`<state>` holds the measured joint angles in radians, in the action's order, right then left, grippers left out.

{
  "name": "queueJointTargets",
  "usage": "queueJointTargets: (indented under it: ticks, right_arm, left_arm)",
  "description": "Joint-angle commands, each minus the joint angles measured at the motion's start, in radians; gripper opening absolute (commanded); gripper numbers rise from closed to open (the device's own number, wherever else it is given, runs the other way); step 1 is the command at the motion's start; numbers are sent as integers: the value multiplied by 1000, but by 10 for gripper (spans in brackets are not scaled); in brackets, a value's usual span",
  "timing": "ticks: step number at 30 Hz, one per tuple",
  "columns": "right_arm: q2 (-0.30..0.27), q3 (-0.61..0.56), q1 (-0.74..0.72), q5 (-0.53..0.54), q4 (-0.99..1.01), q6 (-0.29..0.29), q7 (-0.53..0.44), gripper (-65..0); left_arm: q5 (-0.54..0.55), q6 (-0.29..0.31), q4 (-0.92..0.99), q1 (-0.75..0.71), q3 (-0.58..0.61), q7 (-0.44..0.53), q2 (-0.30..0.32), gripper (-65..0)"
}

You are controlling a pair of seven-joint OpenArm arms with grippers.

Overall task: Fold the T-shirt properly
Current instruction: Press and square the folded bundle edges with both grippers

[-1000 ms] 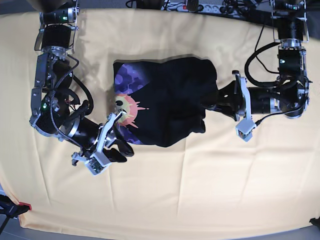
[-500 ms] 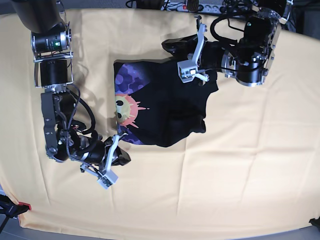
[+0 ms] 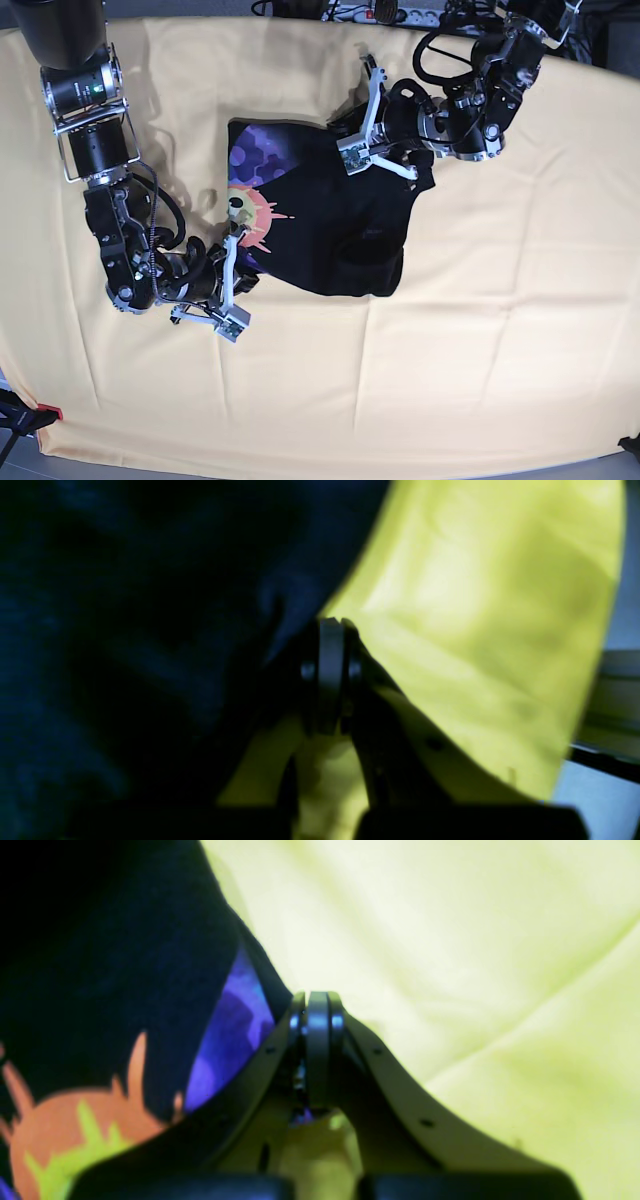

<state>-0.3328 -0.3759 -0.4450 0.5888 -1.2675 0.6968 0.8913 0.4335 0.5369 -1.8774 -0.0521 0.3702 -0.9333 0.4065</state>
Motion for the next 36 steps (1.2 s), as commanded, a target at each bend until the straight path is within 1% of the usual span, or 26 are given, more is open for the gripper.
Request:
queueJointTargets:
  ticks: [1,5,7,9,13,17,19,24,27,30,33,36]
  right_arm:
    - [-14,7,-29,28,-13,1,10,-650]
    - [-26,8,-24,108,-13,1,101,-650]
    - [-39,8,-5,163,-14,1,109,-650]
    - [-50,9,23,194,-15,1,109,-650]
    - [-53,10,80,201,-16,1,126,-650]
    - [-53,12,148,200,-60,1,137,-650]
    - [-53,21,189,200,-102,1,143,-650]
    - [-52,94,302,204,-240,1,143,-650]
    - [-52,158,378,261,-331,1,143,-650]
    - [-49,217,475,302,-423,1,142,-650]
    - [-28,258,567,299,-500,1,142,-650]
    - [9,289,634,294,-554,1,141,-650]
  left_arm:
    - [-45,-19,-5,14,-4,-23,12,-650]
    - [-105,-46,-5,33,-5,0,12,-650]
    - [-140,-45,-4,37,-5,26,12,-650]
    - [-165,-45,6,42,-5,46,14,-650]
    - [-172,-44,109,92,-5,109,15,-650]
    - [-181,-36,268,164,-5,236,15,-650]
    - [-201,-32,334,203,-5,282,14,-650]
    - [-190,-32,413,298,-5,287,15,-650]
    - [-189,-32,420,343,-5,299,15,-650]
    - [-190,-32,422,368,-5,364,14,-650]
    - [-190,-32,423,381,-5,451,14,-650]
    - [-190,-32,423,398,-5,462,15,-650]
